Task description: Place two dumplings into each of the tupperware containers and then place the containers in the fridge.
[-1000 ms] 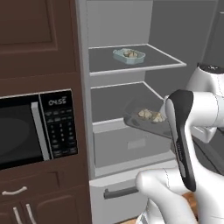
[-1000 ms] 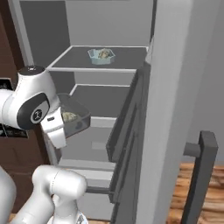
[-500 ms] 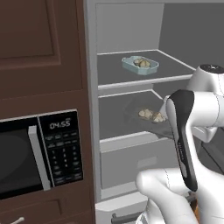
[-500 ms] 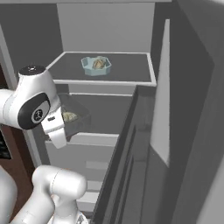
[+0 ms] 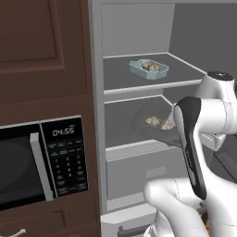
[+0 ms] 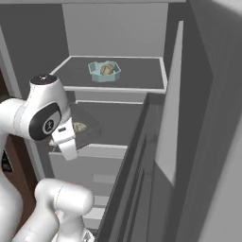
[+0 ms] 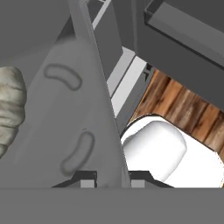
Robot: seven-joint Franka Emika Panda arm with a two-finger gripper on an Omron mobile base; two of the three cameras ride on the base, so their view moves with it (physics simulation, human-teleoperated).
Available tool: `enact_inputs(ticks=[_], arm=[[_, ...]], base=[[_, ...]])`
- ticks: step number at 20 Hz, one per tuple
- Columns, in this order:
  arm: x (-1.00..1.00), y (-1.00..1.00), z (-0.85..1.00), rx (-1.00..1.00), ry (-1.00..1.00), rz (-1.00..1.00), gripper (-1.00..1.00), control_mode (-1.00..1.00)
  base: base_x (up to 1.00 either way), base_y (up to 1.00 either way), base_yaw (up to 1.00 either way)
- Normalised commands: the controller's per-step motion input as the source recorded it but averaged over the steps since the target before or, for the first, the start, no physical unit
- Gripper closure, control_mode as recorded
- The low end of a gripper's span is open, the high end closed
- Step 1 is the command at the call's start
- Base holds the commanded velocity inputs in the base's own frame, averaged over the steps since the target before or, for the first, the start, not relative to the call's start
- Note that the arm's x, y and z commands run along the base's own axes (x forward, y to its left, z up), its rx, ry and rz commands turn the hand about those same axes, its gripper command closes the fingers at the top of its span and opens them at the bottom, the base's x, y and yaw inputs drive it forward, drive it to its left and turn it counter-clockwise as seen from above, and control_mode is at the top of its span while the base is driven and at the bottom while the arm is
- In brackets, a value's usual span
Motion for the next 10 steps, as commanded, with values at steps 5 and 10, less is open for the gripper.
enact_inputs(ticks=[5, 10], arm=[[0.36, -0.22, -0.80, 0.02, -0.11, 0.01, 1.00, -1.00], [0.86, -0.15, -0.53, 0.06, -0.14, 0.00, 1.00, -1.00]], base=[[0.00, 0.00, 0.00], [0.00, 0.00, 0.00]])
